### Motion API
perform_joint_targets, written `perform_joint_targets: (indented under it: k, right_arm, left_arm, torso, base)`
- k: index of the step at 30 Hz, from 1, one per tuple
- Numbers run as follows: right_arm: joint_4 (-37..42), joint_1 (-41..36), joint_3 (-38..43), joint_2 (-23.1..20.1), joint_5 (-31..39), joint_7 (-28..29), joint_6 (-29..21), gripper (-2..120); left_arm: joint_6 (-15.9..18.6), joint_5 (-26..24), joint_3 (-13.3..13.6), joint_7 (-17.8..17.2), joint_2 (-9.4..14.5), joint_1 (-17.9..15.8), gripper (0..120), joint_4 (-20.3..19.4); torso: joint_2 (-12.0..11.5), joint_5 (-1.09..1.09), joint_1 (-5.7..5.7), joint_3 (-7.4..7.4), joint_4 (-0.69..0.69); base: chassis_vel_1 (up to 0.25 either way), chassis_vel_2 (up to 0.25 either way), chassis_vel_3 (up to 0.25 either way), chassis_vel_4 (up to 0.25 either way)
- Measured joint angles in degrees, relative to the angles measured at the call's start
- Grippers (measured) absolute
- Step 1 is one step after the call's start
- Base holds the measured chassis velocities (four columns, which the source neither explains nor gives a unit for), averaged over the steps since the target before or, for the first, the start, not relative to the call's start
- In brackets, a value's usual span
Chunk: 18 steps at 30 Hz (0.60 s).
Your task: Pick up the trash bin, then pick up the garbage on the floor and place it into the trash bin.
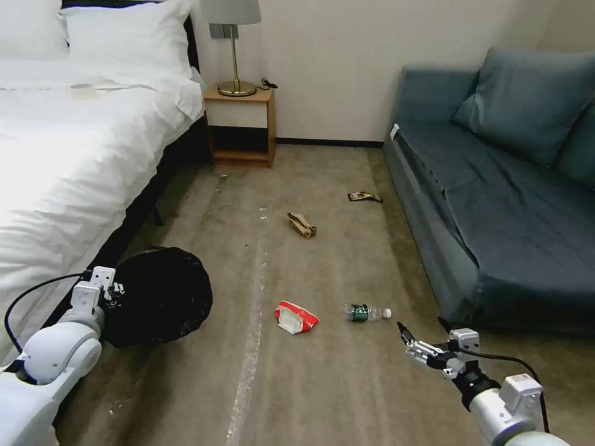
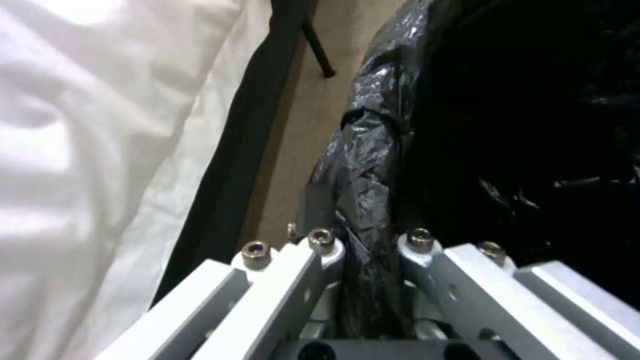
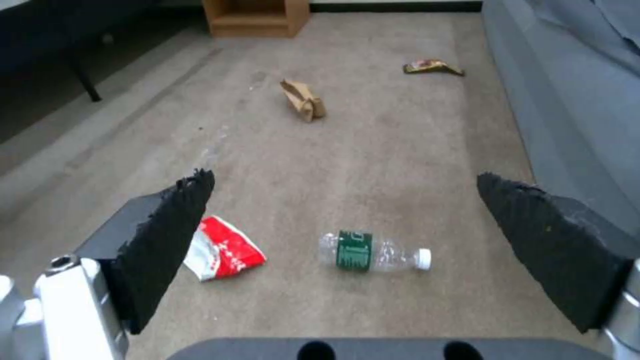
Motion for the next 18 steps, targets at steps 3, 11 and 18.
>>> perform_joint_targets:
  k: [3, 11, 18]
  right_arm:
    - [-0.1, 0.0, -0.2, 0.3, -0.3, -0.1, 0.0, 100]
    - [-0.5, -0.1, -0.4, 1.1, -1.0, -0.1, 0.1, 100]
    - [-0.8, -0.1, -0.4, 1.4, -1.3, 0.0, 0.1, 100]
  left_arm:
    - [-0.3, 0.3, -0.3, 0.4, 0.0, 0.4, 3, 0.0]
    - [-1.1, 0.4, -0.2, 0.7, 0.0, 0.2, 3, 0.5]
    - [-1.4, 0.5, 0.7, 0.8, -0.2, -0.9, 3, 1.2]
  torso:
    - [0.0, 0.0, 0.0, 0.0, 0.0]
    - [0.0, 0.0, 0.0, 0.0, 0.0]
    - [0.0, 0.0, 0.0, 0.0, 0.0]
  base:
    - [-0.065, 0.073, 0.068, -0.07]
    - [-0.081, 0.085, 0.081, -0.087]
    - [-0.085, 0.081, 0.08, -0.083]
